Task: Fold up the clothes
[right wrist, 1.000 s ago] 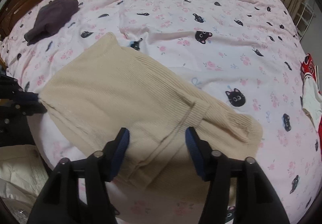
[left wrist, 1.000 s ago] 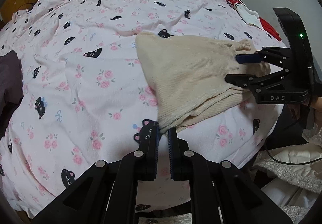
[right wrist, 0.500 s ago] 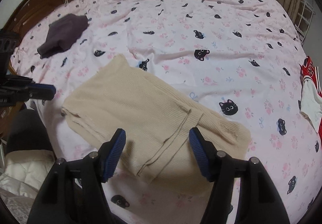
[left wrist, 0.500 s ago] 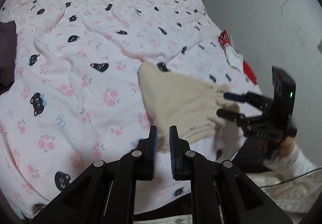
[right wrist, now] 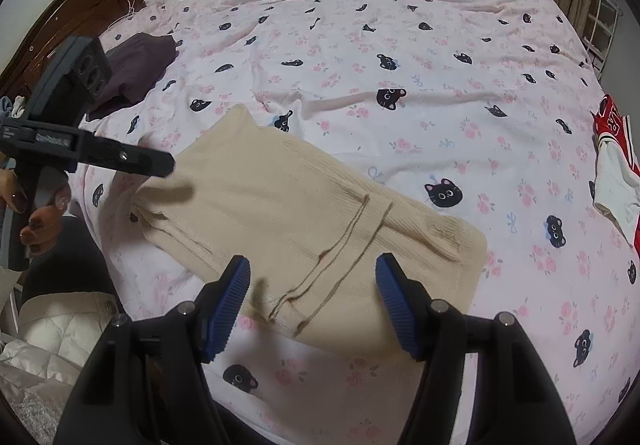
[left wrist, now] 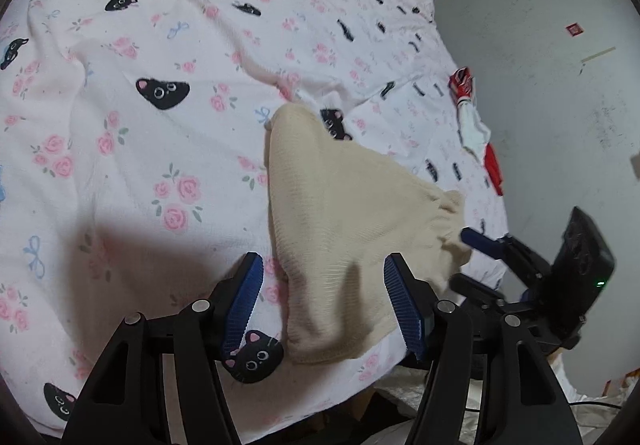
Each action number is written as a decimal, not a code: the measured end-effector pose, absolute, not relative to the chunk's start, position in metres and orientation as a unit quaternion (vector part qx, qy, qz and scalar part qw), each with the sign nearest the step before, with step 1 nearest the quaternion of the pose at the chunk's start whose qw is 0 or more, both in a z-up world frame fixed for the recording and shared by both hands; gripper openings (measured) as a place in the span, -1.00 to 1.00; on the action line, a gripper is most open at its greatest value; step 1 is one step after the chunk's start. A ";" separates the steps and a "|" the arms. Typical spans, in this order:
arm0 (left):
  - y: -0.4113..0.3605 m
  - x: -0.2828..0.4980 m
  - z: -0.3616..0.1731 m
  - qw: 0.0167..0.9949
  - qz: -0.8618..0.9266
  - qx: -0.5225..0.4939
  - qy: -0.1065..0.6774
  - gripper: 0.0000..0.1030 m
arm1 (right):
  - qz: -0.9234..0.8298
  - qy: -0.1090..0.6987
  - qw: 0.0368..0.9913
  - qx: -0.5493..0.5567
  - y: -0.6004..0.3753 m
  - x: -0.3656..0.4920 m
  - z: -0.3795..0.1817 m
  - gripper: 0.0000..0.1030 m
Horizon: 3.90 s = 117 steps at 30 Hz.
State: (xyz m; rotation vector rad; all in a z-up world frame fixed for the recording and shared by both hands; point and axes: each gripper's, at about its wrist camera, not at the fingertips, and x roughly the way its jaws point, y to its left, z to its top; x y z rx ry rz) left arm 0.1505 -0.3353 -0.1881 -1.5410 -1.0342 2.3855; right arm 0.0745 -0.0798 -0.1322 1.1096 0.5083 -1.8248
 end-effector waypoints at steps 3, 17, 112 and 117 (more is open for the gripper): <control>-0.336 0.148 -0.196 0.054 0.784 -0.509 -0.350 0.12 | -0.741 0.202 0.455 0.450 -0.077 0.073 -0.131 0.28; -0.323 0.143 -0.189 0.051 0.793 -0.512 -0.327 -0.84 | -0.738 0.193 0.449 0.465 -0.067 0.068 -0.141 0.28; -0.156 0.124 -0.156 0.119 0.830 -0.534 -0.106 -0.17 | -0.757 0.204 0.397 0.477 -0.041 -0.015 -0.160 0.29; -0.168 0.121 -0.138 0.118 0.846 -0.504 -0.130 -0.17 | -0.755 0.197 0.413 0.470 -0.035 -0.013 -0.147 0.30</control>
